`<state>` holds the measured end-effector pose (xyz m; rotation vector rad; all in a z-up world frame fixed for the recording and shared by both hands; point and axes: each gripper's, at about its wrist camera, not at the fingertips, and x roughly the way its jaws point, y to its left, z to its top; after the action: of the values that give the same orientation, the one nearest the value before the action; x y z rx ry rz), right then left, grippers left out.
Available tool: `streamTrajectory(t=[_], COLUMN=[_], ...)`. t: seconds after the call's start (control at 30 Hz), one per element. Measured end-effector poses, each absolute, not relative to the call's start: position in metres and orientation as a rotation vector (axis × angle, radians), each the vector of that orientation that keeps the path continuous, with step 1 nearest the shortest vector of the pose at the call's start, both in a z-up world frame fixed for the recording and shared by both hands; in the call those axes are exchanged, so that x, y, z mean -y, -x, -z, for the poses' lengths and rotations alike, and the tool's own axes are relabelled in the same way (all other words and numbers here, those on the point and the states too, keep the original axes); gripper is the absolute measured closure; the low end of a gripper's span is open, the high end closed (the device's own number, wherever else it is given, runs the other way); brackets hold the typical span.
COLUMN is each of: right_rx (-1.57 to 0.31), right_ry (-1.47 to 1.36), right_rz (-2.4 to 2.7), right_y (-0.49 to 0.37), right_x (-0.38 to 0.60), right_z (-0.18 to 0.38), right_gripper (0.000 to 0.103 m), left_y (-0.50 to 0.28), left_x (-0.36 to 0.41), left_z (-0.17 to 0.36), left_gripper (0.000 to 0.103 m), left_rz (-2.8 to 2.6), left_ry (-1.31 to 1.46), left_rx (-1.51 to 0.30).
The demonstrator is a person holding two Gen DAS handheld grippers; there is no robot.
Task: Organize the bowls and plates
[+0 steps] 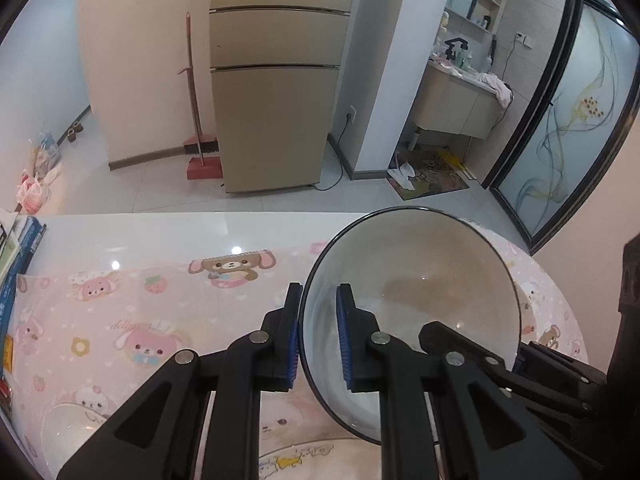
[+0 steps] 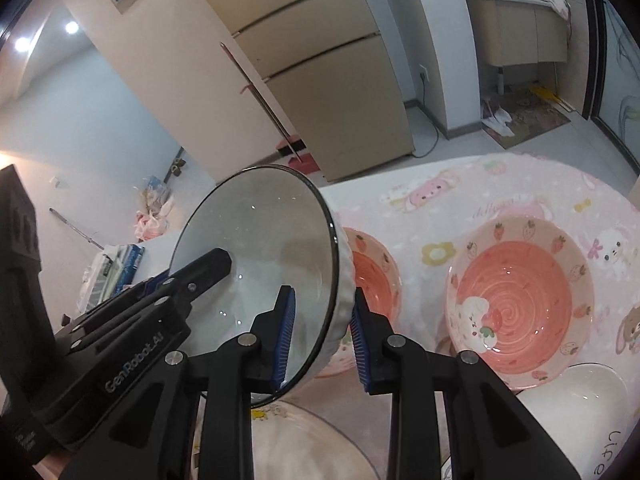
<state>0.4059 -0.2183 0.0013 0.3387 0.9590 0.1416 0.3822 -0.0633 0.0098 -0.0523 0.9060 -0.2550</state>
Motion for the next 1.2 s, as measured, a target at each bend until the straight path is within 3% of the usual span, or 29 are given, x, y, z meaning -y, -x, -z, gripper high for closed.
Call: streamTrajectory(t=[0.17, 0.57, 0.9, 1.2], right_rx=[-0.986, -1.013, -1.041, -0.983], right_ry=[-0.316, -0.290, -0.235, -0.047], right_rz=[-0.120, -0.095, -0.105, -0.080], right_y=[-0.414, -0.418, -0.422, -0.419], right_x=[0.222, 0.225, 0.200, 0.194], right_z=[0.014, 0.023, 0.036, 0.029], right_gripper=[0.073, 0.073, 0.073, 0.073], left_y=[-0.373, -0.381, -0.385, -0.381], left_x=[0.077, 0.078, 0.062, 0.062], left_z=[0.002, 0.016, 0.024, 0.025], left_gripper=[0.090, 0.095, 0.092, 0.094], left_rz=[0.236, 0.254, 0.206, 0.246], left_ry=[-0.017, 0.018, 0.048, 0.080], left_rx=[-0.838, -0.887, -0.856, -0.802])
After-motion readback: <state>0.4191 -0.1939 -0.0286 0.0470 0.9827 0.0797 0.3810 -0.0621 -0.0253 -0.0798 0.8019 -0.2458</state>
